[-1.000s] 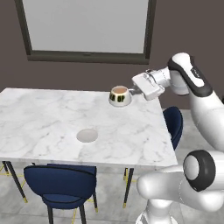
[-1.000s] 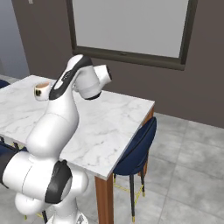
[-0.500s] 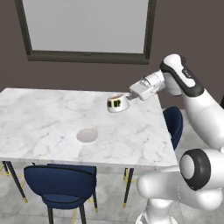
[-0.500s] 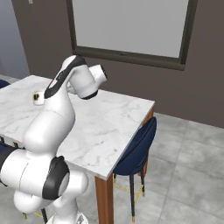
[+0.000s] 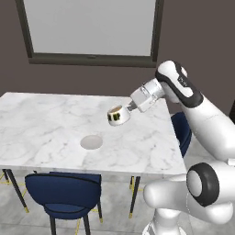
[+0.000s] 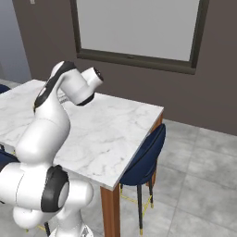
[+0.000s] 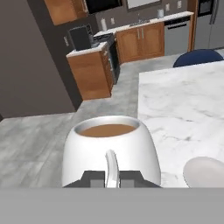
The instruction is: Pick the cup of tea, navigate to the dining table, and place it on the saucer.
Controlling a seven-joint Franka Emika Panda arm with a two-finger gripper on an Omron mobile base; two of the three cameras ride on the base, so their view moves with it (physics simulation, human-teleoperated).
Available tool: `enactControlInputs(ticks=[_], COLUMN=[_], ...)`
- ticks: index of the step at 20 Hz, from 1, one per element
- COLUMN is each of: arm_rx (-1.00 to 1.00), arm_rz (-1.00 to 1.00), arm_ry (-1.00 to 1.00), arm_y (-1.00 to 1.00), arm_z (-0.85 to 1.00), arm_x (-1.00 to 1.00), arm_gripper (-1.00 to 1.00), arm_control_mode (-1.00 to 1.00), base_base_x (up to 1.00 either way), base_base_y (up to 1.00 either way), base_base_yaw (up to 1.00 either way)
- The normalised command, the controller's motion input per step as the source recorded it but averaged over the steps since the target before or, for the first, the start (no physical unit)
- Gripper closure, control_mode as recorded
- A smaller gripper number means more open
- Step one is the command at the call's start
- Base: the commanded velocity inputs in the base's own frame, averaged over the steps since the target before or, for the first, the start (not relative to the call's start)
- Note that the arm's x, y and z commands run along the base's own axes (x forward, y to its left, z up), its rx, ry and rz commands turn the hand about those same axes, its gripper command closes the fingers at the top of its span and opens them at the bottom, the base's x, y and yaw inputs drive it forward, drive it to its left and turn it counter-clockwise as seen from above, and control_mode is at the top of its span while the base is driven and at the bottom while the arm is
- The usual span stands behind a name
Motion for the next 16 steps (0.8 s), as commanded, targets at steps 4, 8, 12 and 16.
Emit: enactControlInputs(ticks=[4, 8, 12, 16], arm_rx=[-0.09, -0.01, 0.02, 0.16], arm_rz=[0.0, 0.0, 0.0, 0.0], arm_ry=[-0.11, -0.1, -0.14, -0.15], arm_y=[0.02, 0.0, 0.0, 0.0], arm_z=[-0.4, -0.31, -0.29, -0.15], arm_x=[0.0, 0.0, 0.0, 0.02], arm_gripper=[1.0, 1.0, 1.0, 1.0], arm_control_mode=[-1.0, -1.0, -1.0, -1.0], base_base_x=[0.0, 0.0, 0.0, 0.0], base_base_y=[0.0, 0.0, 0.0, 0.0], base_base_yaw=[0.0, 0.0, 0.0, 0.0])
